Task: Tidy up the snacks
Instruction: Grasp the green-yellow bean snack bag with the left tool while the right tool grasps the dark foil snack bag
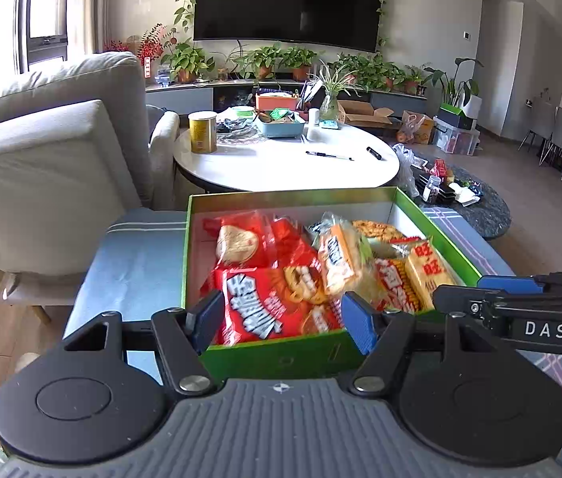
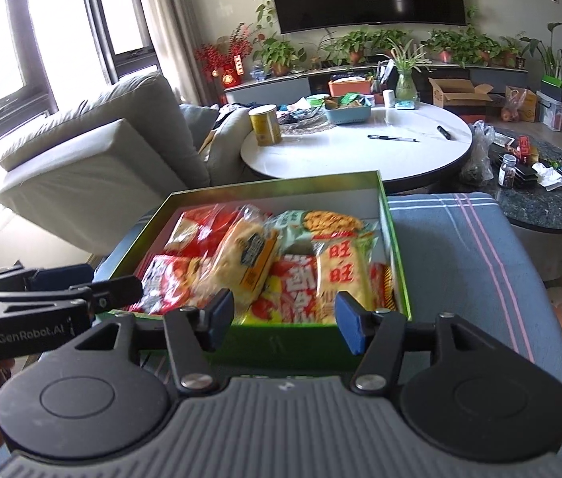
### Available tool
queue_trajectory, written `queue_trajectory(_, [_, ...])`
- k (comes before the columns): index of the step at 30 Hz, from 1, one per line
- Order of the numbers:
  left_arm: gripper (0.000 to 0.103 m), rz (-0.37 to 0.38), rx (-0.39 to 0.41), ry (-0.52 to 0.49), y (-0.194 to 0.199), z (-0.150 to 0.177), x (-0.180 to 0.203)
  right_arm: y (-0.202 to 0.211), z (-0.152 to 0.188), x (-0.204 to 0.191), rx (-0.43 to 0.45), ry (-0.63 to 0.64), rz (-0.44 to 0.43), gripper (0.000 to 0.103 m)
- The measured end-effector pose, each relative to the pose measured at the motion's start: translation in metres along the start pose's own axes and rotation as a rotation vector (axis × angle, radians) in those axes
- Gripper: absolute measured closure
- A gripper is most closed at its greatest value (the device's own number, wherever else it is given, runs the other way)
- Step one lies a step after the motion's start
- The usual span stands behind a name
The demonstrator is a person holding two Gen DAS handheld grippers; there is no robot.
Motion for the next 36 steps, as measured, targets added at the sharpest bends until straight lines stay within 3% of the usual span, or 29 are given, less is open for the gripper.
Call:
queue_trajectory(11, [0.041,-0.088,-0.052,0.030,0.056,0.057,-0.054,0.015,0.033,-0.019,-0.031,0.053,-0.021,0.025])
queue_trajectory(17, [0.037,-0.116,-0.126,0.040,0.074,0.094,-0.077,0.017,0.048,-0.031,-0.055,0.070,-0.041,0.025])
queue_trajectory(23, [0.036,-0.086,-0.209,0.007,0.075,0.126,-0.071,0.022,0.065,-0.046,-0.082,0.110,-0.067,0.025])
queue_trajectory(32, [0.035,-0.064,-0.256,-0.051,0.085,0.149,-0.062,0.035,0.090,-0.080,-0.134,0.217,-0.162,0.025])
queue_trajectory(36, [0.031,-0.075,-0.276,-0.013,0.073,0.150,-0.065,0.029,0.098,-0.096,-0.176,0.247,-0.189,0.023])
Point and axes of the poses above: each gripper's, at about its wrist camera, not at the fingertips, and y roughly against the way its jaws point, x to its right, z to its underside, the point moved 1 cm from there along -y, roughly the way its jaws point, and after that the axes turned 2 degrees about -z, right-handed, at the moved point
